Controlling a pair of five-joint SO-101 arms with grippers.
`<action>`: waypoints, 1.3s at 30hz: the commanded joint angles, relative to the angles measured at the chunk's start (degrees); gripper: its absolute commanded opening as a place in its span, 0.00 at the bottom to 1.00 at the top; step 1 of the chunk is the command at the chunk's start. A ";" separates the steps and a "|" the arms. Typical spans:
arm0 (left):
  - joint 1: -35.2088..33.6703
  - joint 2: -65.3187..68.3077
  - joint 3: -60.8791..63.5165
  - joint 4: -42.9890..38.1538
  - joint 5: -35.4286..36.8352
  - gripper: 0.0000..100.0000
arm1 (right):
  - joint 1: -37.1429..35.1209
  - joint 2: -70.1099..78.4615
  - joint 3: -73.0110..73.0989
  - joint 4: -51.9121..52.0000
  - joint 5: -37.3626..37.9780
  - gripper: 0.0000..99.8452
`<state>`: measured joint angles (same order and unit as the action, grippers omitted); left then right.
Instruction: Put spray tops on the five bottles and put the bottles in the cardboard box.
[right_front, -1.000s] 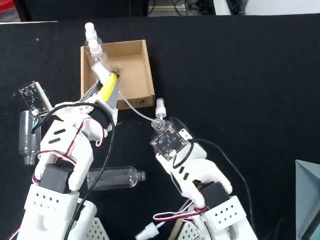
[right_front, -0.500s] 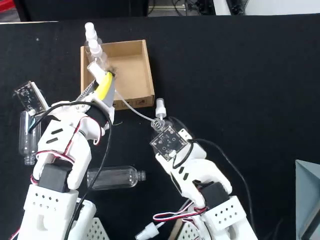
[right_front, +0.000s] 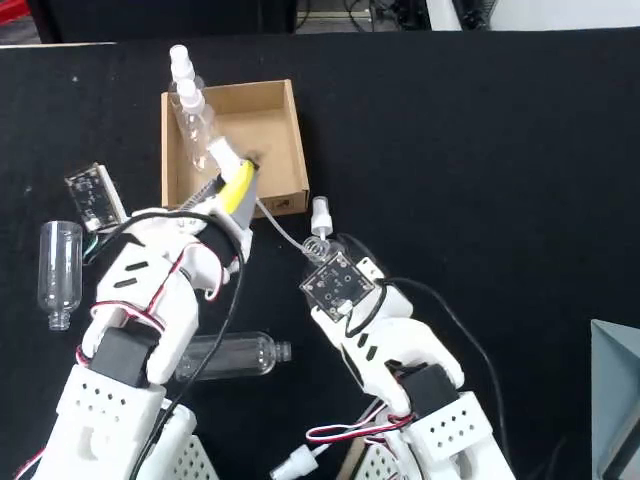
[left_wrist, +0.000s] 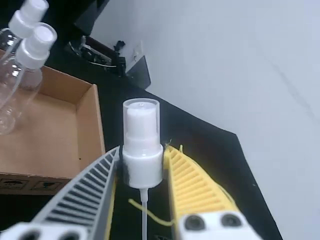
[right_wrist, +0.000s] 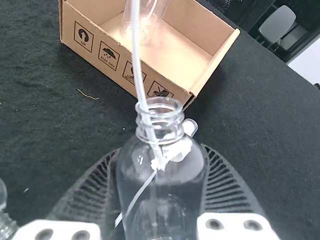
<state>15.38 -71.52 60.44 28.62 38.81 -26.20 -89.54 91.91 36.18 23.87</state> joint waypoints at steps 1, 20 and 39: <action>1.54 -0.70 -0.92 -1.23 -0.62 0.03 | -0.88 -1.54 -0.04 -1.14 0.09 0.12; 9.36 -0.35 1.45 -1.32 -0.62 0.03 | -1.14 -1.54 -0.40 -1.67 -6.59 0.12; 9.63 -0.35 1.45 -1.32 -5.10 0.03 | -1.14 -1.54 -1.19 -3.78 -10.64 0.12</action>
<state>24.35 -71.52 62.11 28.62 37.58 -26.37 -89.54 92.53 35.30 14.99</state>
